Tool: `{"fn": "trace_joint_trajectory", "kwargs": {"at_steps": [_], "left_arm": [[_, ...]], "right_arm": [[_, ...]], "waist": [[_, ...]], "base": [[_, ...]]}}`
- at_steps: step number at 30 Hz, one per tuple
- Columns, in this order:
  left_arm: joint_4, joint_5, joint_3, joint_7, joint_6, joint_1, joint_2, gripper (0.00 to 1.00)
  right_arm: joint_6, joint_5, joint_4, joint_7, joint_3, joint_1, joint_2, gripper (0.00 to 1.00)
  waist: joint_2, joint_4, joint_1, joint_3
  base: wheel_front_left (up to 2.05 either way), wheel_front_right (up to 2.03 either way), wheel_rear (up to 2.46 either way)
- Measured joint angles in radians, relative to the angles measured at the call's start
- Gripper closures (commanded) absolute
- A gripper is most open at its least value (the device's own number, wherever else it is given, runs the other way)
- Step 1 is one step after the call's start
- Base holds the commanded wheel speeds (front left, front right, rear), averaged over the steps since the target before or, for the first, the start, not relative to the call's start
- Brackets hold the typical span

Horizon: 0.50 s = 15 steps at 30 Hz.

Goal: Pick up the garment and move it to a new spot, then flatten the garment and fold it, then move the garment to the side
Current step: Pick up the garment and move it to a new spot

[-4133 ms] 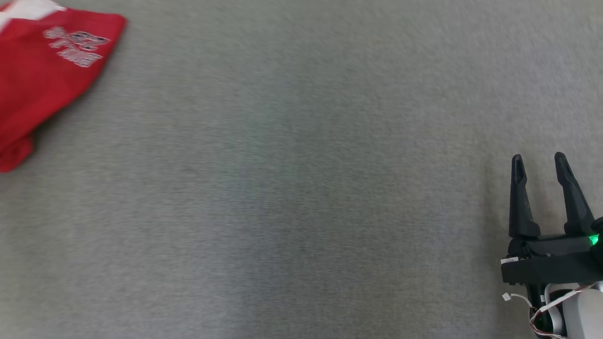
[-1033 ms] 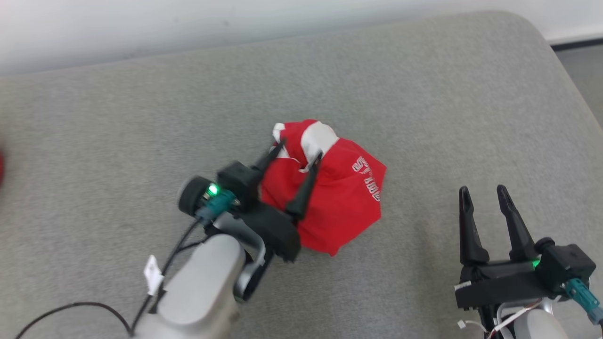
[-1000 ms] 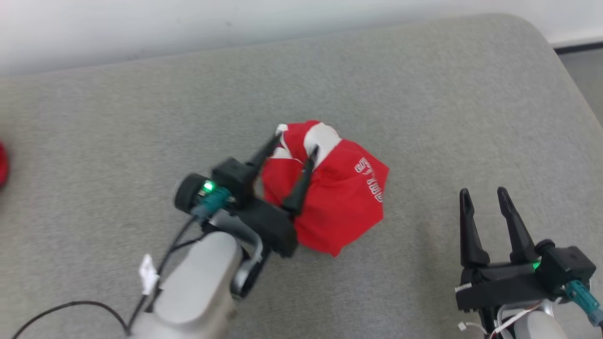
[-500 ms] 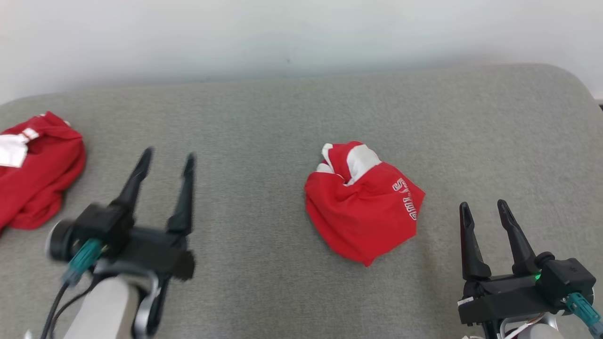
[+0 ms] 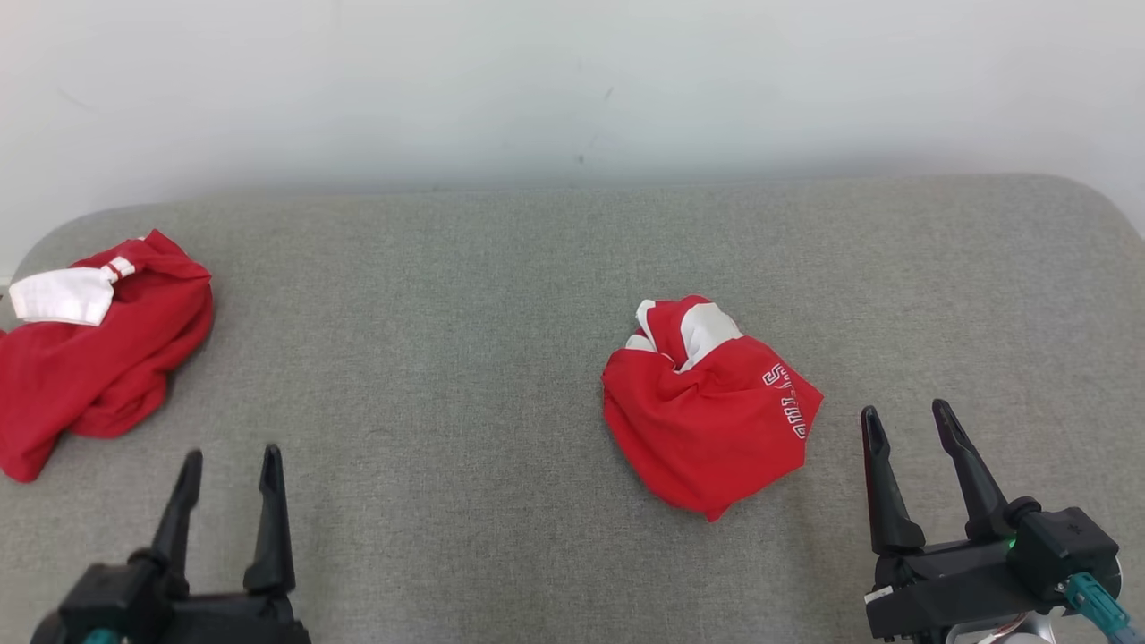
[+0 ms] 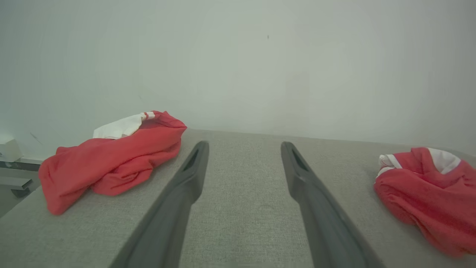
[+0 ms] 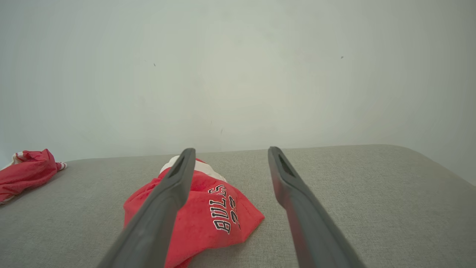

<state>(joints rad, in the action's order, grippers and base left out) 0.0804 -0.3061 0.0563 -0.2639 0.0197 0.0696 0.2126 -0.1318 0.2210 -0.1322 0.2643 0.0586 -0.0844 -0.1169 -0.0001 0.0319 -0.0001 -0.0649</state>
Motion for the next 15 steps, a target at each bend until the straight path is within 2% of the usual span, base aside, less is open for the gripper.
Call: {"fn": "trace_joint_trajectory", "kwargs": {"at_steps": [8, 15], "left_arm": [[0.008, 0.056, -0.05, 0.0, -0.023, -0.06, -0.059, 0.0], [0.021, 0.076, -0.07, 0.0, -0.064, -0.083, -0.075, 0.0]], "right_arm": [[0.0, -0.002, -0.011, 0.0, 0.008, 0.021, -0.007, 0.0], [0.0, -0.002, -0.019, 0.0, -0.001, 0.037, -0.005, 0.0]], "waist": [[0.0001, -0.014, 0.0, 0.017], [0.0002, -0.026, 0.0, 0.024]], "base": [[0.0, 0.0, 0.0], [0.0, 0.0, 0.0]]}}
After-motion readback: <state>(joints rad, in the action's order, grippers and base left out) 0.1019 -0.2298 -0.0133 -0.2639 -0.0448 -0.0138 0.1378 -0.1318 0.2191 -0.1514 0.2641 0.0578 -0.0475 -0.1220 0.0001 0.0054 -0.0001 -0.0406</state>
